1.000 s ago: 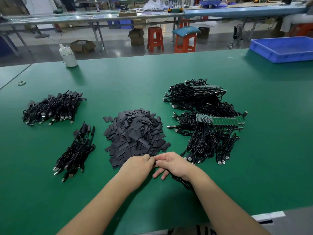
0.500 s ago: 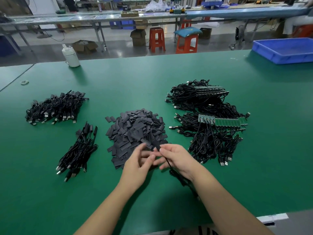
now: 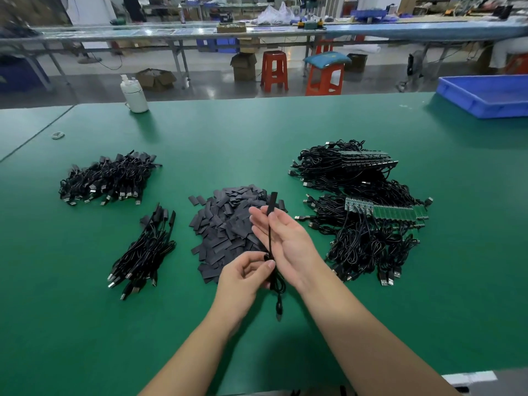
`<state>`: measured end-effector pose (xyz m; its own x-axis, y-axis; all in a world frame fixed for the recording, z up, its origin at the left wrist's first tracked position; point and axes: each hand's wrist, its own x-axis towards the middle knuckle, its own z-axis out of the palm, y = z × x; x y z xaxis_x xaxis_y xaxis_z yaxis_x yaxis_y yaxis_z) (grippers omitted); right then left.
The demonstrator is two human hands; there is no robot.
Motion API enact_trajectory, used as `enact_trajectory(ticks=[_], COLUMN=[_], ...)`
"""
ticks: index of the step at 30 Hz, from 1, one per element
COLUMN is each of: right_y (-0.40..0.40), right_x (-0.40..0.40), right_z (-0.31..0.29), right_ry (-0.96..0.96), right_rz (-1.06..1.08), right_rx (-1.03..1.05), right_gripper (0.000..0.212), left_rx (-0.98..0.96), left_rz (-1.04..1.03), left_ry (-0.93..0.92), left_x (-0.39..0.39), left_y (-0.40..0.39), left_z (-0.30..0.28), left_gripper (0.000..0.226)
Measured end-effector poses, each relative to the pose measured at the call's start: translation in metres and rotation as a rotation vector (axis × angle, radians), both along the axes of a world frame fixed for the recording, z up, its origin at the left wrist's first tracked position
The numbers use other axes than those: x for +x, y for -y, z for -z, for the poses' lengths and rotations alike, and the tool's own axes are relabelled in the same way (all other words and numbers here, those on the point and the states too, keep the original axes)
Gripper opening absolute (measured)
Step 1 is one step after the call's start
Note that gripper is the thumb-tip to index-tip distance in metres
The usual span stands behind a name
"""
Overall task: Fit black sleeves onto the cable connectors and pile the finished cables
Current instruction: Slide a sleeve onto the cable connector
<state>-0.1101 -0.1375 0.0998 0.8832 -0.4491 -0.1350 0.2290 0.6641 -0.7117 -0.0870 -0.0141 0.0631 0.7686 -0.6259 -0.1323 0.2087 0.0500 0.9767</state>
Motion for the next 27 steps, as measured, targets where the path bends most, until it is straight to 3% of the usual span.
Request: enact_trajectory(ticks=[4,8,13,16,18,22,24,27], right_y=[-0.003,0.007,0.043,0.072,0.091,0.131,0.152,0.18], right_x=[0.006,0.002,-0.018,-0.028,-0.031,-0.034,-0.036,-0.044], right_z=[0.003,0.004,-0.008,-0.013,-0.015,-0.017,-0.018,-0.017], right_ry=[-0.135,-0.352,-0.533,-0.66,-0.731,-0.9,-1.124,-1.333], right_rz=[0.0,-0.054,-0.032,0.082,0.196,0.347,0.24,0.024], right_rx=[-0.163,-0.47,-1.009,-1.3,-1.451,-1.785,-1.869,-1.77], right_gripper=[0.023,0.036,0.023,0.022,0.025,0.034,0.048,0.057], left_rx=[0.033,0.198,0.756,1.195,1.364,1.367,1.366,1.351], left_rz=[-0.027,-0.151,-0.42,-0.264,-0.132,-0.145,-0.161,-0.185], left_ry=[0.061,0.308,0.842,0.987,1.008,1.082,1.115,1.112], left_x=[0.013,0.056,0.134,0.162,0.169,0.175,0.174,0.175], left_y=[-0.008,-0.029,-0.069,-0.087,-0.093,-0.094,-0.092,-0.092], left_z=[-0.006,-0.02,-0.022,-0.002,0.01,0.021,0.023,0.024], left_gripper=[0.016,0.017,0.019,0.022,0.019,0.017,0.019,0.021])
